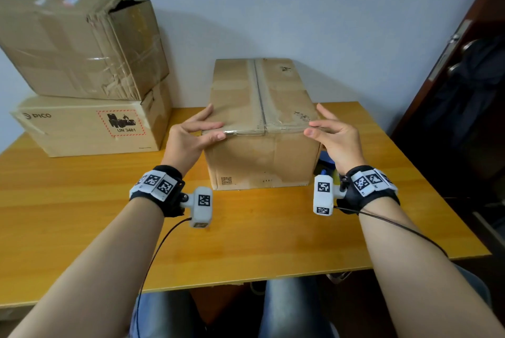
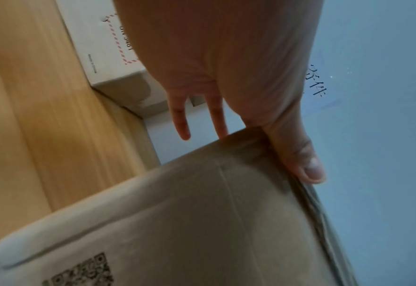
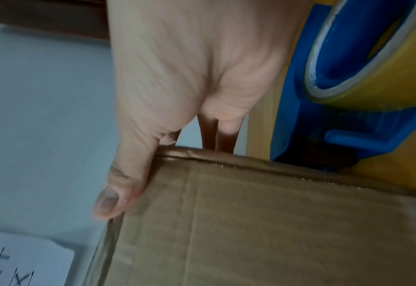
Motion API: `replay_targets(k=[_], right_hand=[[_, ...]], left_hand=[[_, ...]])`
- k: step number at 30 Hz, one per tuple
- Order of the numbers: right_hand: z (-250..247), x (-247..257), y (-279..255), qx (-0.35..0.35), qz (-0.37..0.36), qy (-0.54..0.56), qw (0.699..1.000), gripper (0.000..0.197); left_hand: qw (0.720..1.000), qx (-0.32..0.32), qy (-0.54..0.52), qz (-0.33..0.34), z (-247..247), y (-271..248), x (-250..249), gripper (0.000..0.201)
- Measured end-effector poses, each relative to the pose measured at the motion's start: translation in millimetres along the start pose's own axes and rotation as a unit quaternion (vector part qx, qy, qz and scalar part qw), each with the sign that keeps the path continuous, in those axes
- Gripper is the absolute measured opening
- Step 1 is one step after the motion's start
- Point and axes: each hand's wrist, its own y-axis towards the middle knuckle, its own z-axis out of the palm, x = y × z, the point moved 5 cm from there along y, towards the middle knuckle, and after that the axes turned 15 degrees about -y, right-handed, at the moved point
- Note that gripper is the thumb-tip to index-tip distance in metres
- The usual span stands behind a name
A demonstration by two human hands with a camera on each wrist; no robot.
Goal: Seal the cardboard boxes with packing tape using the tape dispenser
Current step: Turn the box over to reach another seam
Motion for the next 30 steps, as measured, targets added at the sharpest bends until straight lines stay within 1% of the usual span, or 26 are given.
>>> replay_targets(k=[2,4,7,9,13,15,17,18,19,21,23,24,26,27,29,30], right_hand=[[-2,-5,0,-0.005,0.026,0.032,0.999,0.013],[-2,-10,0,-0.003,0.051,0.061,0.997,0.013],[0,-13,-5,0.006,0.07,0.114,0.991,0.024],[0,-11,-9,0.001,0.078,0.15,0.986,0.028],[0,-4,-14,0.006,0.102,0.153,0.983,0.022],[-2,1,-18,-0.003,0.103,0.125,0.987,0.021],[-6,8,-17,-0.019,0.094,0.066,0.993,0.022],[-6,12,-15,-0.022,0.09,0.036,0.995,0.027],[-5,16,-11,-0.019,0.098,0.008,0.995,0.034],[0,22,-7,0.012,0.141,-0.033,0.989,0.046],[4,24,-5,0.042,0.193,-0.042,0.979,0.048],[6,22,-5,0.051,0.213,-0.031,0.975,0.049],[7,20,-8,0.064,0.24,0.007,0.969,0.053],[5,19,-10,0.069,0.243,0.018,0.967,0.054],[3,21,-11,0.09,0.218,0.017,0.972,0.051],[3,24,-11,0.102,0.199,0.018,0.975,0.047]], left_hand=[[0.999,-0.003,-0.034,-0.008,0,-1,4,0.035],[0.999,0.001,-0.042,-0.005,-1,-2,7,0.032],[0.999,0.02,-0.039,0.015,0,-4,10,0.028],[0.998,0.022,-0.05,0.02,0,-6,12,0.028],[0.999,-0.009,-0.045,0.028,1,-10,21,0.034],[0.999,-0.025,-0.037,0.016,2,-10,24,0.033],[0.999,-0.034,-0.024,-0.012,2,-8,24,0.039],[0.998,-0.036,-0.022,-0.04,2,-7,23,0.046],[0.995,-0.044,-0.027,-0.084,2,-8,23,0.054],[0.979,-0.049,-0.045,-0.191,5,-15,25,0.066],[0.958,-0.033,-0.061,-0.279,11,-23,26,0.065],[0.949,-0.033,-0.083,-0.303,12,-26,25,0.063],[0.926,-0.051,-0.175,-0.332,13,-30,20,0.059],[0.916,-0.06,-0.213,-0.335,13,-31,19,0.052],[0.917,-0.075,-0.239,-0.309,17,-35,10,0.031],[0.921,-0.087,-0.243,-0.292,18,-37,7,0.025]])
